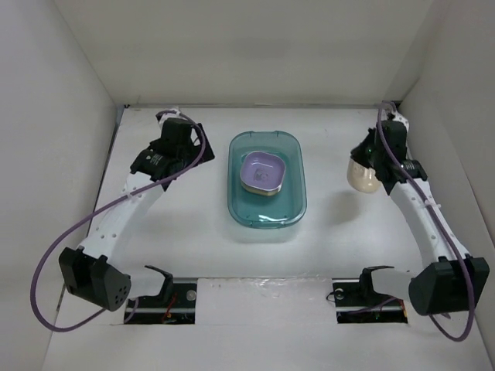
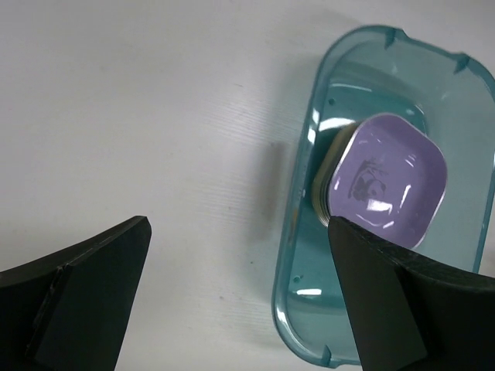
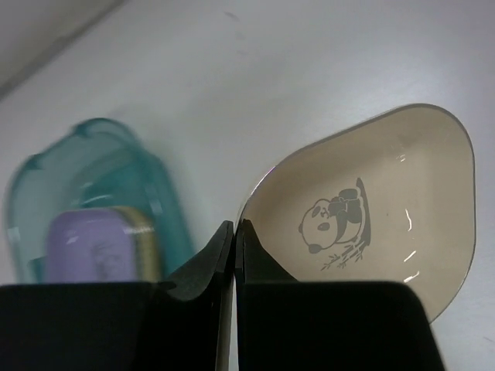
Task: Place the plates into the plastic bin on the countertop
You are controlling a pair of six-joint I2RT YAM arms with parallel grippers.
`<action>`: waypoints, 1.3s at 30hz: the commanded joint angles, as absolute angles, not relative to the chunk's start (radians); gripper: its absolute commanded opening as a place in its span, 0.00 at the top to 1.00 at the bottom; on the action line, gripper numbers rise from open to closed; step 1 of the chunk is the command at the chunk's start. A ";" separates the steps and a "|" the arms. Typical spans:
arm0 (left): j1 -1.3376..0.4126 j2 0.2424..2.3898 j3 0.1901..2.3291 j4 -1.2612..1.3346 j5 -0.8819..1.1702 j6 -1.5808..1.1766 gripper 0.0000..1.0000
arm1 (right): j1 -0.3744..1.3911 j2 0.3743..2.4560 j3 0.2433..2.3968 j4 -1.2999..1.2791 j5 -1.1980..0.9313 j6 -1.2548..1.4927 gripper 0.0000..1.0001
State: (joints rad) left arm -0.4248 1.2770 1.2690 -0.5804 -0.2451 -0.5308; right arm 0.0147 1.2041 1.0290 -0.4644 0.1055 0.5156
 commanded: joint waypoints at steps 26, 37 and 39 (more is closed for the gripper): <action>-0.201 1.114 1.109 -0.495 -0.310 -0.480 0.00 | 0.715 1.856 1.772 -0.522 0.408 1.066 0.92; -0.201 1.104 1.100 -0.495 -0.331 -0.489 0.00 | 0.840 1.798 1.927 -0.595 0.638 0.902 0.00; -0.201 1.104 1.100 -0.506 -0.347 -0.489 0.00 | 0.868 1.743 1.896 -0.595 0.708 0.833 0.00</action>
